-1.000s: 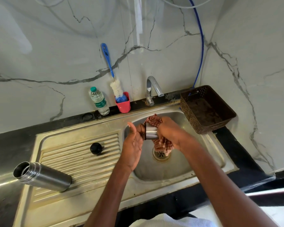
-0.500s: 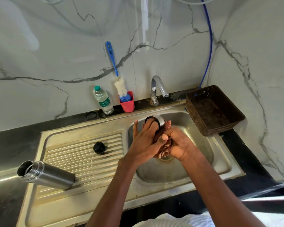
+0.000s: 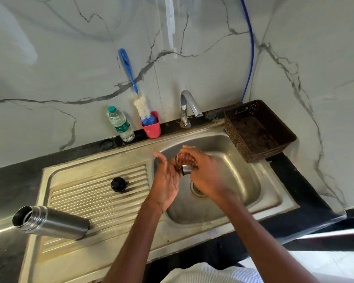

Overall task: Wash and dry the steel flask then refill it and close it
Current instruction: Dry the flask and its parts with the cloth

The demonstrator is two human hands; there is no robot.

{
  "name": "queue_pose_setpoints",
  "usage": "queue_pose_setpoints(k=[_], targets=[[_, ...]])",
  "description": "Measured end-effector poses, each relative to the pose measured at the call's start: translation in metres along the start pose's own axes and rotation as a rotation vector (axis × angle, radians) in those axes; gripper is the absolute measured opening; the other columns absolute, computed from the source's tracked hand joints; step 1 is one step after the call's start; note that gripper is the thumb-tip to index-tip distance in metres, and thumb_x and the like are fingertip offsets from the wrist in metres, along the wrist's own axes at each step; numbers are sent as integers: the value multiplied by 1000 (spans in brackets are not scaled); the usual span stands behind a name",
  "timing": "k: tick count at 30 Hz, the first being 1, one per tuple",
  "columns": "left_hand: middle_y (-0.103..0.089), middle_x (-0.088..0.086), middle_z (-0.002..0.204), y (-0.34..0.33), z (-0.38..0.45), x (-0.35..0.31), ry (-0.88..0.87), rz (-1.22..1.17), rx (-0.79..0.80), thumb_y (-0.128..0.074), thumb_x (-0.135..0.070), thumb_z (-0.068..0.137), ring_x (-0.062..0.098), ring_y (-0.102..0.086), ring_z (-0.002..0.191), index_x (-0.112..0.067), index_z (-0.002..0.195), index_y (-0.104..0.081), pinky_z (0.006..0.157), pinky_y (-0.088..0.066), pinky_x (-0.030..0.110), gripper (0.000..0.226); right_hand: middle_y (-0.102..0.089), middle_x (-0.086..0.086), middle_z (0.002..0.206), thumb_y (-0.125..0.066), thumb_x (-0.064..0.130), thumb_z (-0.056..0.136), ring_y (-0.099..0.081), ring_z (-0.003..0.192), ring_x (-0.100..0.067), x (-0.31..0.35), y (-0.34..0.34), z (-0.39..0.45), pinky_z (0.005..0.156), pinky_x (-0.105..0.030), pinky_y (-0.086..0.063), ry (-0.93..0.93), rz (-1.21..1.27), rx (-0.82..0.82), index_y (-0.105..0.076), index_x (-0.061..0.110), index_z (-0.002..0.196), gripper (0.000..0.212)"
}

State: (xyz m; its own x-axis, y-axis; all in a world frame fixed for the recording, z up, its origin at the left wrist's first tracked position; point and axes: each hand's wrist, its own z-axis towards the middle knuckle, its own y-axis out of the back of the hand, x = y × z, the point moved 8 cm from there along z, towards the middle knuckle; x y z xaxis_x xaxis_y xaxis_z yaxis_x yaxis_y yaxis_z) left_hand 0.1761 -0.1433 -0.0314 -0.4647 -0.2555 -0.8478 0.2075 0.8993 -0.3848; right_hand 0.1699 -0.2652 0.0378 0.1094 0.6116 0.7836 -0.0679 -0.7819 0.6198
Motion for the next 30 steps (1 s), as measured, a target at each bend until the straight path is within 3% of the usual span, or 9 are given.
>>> queue_pose_setpoints(k=[3, 6, 10, 13, 17, 19, 23, 26, 30], targets=[[-58, 20, 149, -2, -3, -6, -43, -74, -29, -22, -76, 99, 28, -48, 146, -4, 145, -59, 129, -23, 43, 93, -72, 5, 111, -49, -12, 81, -70, 98, -18, -12, -2, 8, 89, -29, -60, -103, 173, 16, -66, 26, 132, 65], [-58, 19, 149, -3, -6, -12, -71, -143, -43, -35, -83, 90, 29, -50, 144, -5, 147, -57, 123, -32, 39, 98, -75, -17, 100, -38, -8, 83, -70, 77, -31, -30, -19, 11, 74, -66, -60, -308, 464, 132, -63, 38, 126, 67], [-69, 12, 133, -5, 0, -29, -155, -40, -82, -26, -80, 92, 24, -58, 133, -8, 138, -61, 123, -35, 41, 92, -32, -3, 167, -47, -14, 82, -40, 148, -20, -5, -27, -2, 117, -48, -43, 32, 44, 91, -18, 26, 164, 96], [-63, 6, 147, -14, 0, -30, -185, 90, -29, -16, -73, 95, 17, -53, 142, -11, 151, -51, 125, -31, 40, 90, -16, 2, 171, -54, -16, 78, -15, 158, -18, 3, -21, 5, 126, -42, -27, 227, -268, 55, -17, 19, 165, 101], [-53, 14, 155, -6, -3, -23, -147, 7, -5, -36, -86, 88, 23, -42, 150, -7, 156, -44, 131, -16, 45, 104, -64, 0, 128, -52, -10, 85, -66, 111, -21, 5, -2, 19, 83, -37, -57, 32, -6, 138, -54, 24, 139, 63], [-58, 17, 149, -4, -6, -23, -142, -56, 17, -40, -86, 87, 24, -51, 144, -3, 152, -48, 125, -30, 40, 106, -70, -5, 110, -44, -7, 93, -73, 87, -28, 0, -4, 21, 63, -37, -62, -185, 269, 258, -58, 25, 131, 52], [-61, 24, 141, -17, -10, -31, -163, -186, 82, -39, -88, 84, 37, -58, 134, -4, 135, -58, 113, -47, 50, 100, -70, -17, 77, -36, -15, 87, -68, 66, -30, -10, -10, 8, 79, -56, -61, -525, 721, 291, -65, 2, 102, 36], [-68, 13, 132, -21, -5, -41, -244, 204, 4, -34, -94, 81, 33, -61, 129, -16, 125, -63, 111, -47, 54, 94, -66, -31, 104, -36, -14, 84, -66, 98, -47, -14, -24, -5, 100, -74, -45, -585, 1029, 236, -60, -12, 121, 44], [-54, -3, 126, -26, 4, -30, -313, 936, 0, -1, -100, 75, 21, -49, 132, -26, 121, -51, 123, -17, 62, 101, -71, -30, 114, -41, -14, 81, -72, 101, -43, -12, -39, -27, 93, -61, -57, -620, 1187, 288, -70, -5, 112, 43]])
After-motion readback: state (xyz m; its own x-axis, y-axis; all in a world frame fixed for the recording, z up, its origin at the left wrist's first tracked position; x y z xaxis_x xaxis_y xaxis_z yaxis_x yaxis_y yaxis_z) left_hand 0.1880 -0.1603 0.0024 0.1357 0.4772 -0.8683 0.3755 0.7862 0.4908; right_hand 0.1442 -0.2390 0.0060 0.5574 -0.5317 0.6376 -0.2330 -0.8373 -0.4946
